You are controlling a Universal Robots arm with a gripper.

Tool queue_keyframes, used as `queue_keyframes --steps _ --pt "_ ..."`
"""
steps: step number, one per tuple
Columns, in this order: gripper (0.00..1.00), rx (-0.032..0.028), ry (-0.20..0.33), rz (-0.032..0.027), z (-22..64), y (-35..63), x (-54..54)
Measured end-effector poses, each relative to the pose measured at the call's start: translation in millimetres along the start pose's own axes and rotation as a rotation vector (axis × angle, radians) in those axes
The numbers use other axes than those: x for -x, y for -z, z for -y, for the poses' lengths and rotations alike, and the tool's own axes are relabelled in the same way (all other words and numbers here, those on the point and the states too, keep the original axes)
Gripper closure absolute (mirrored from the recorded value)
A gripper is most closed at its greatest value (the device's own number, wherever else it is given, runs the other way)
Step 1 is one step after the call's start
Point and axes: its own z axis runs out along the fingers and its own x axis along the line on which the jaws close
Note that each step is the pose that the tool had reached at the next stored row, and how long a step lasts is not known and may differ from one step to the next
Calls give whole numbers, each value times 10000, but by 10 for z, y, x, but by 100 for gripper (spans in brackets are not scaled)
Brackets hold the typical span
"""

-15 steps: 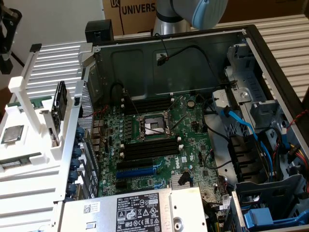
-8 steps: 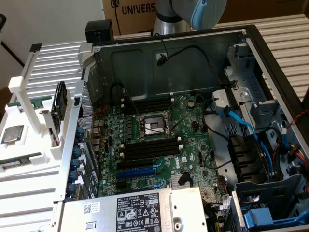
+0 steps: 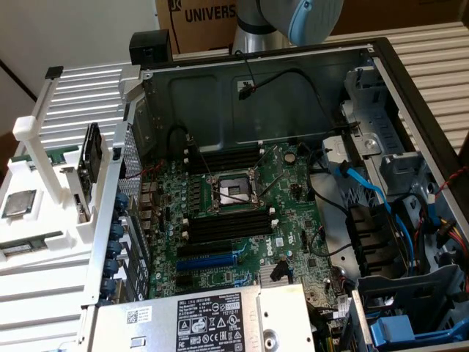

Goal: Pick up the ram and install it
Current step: 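Reach for the ram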

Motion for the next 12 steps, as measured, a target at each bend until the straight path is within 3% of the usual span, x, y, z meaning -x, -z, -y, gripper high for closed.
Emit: queue_keyframes --steps 4,12 --pt "90 -6 149 -7 -4 -1 -5" --pt "90 -64 1612 -71 -3 -1 -5"
